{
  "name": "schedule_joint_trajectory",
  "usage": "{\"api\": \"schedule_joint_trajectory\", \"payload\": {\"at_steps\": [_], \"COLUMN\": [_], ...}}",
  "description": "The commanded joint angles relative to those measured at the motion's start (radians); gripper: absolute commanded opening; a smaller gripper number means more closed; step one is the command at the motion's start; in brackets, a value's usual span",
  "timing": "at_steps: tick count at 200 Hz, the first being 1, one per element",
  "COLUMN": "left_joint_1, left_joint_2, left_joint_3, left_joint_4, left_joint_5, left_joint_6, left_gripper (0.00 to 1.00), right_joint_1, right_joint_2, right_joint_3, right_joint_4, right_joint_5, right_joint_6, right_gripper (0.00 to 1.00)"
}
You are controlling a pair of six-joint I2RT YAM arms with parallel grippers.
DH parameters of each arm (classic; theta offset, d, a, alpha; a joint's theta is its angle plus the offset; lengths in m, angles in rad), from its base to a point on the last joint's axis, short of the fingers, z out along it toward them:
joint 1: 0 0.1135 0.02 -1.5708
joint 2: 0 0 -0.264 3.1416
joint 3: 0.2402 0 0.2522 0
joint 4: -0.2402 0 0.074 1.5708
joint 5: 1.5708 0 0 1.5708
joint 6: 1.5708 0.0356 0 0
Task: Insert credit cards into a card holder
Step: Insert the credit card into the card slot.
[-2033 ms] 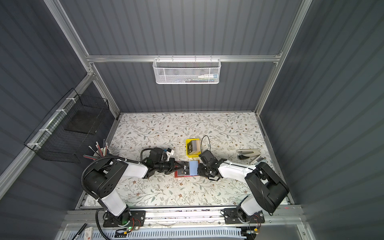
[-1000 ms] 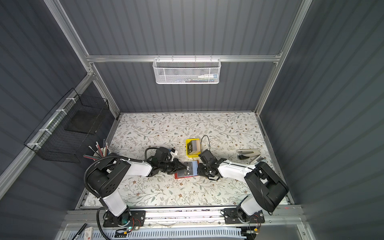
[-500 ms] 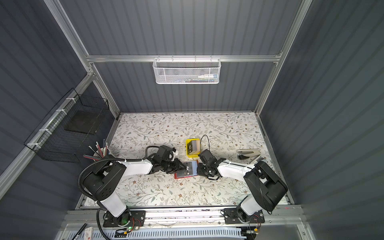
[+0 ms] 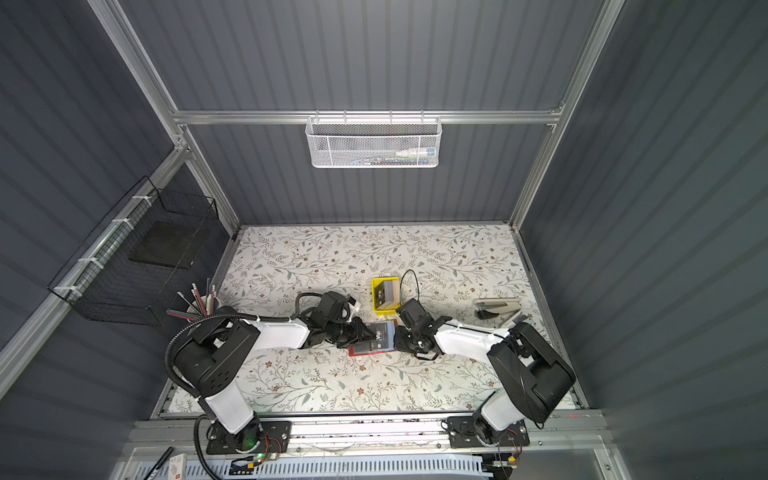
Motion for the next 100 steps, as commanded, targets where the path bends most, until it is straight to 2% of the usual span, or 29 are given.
{"api": "schedule_joint_trajectory", "payload": {"at_steps": [1,100], "left_joint_1": [-0.022,-0.033], "left_joint_2": [0.034,0.045], "left_joint_3": [0.015,0.023], "left_joint_4": [0.009,0.03], "left_joint_5": [0.011,0.02], "left_joint_6": [-0.017,-0.024], "left_gripper": [0.2,0.21], "right_joint_1": [0.011,0.016], "right_joint_2": [0.025,0.011], "right_joint_3": [0.005,0.004], "right_joint_4": [-0.016,-0.009], "right_joint_5": [0.008,0.007], "right_joint_6": [-0.011,-0.012], "right_gripper": [0.13,0.13]}}
